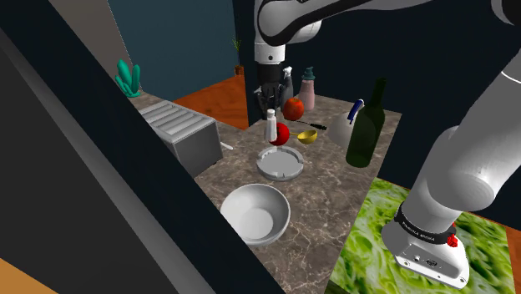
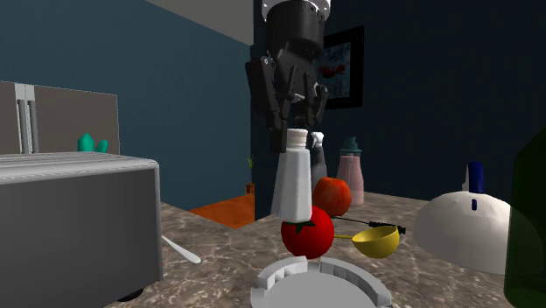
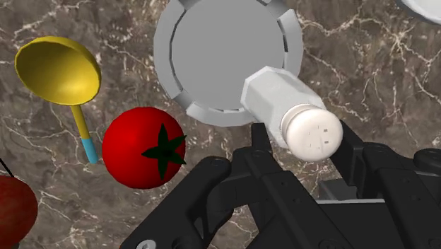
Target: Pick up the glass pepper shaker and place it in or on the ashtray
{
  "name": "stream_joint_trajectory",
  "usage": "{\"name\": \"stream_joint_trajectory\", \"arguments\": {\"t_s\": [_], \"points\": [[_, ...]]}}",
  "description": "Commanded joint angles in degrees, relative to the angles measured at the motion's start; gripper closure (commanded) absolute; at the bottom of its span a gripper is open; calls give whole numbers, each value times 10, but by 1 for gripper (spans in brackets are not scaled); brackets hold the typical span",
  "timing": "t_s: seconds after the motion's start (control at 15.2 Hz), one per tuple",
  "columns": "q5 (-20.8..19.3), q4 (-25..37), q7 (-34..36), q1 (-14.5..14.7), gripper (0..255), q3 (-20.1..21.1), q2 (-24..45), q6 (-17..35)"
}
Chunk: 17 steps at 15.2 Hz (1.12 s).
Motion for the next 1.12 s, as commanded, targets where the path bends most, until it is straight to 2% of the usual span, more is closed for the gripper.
{"name": "stream_joint_trajectory", "arguments": {"t_s": [0.0, 0.07, 1.06], "points": [[0, -32, -18, -7, 255, -10, -37, -7], [-1, -43, -24, -10, 255, -14, -50, -10], [5, -128, -36, -8, 255, -12, -18, 106]]}}
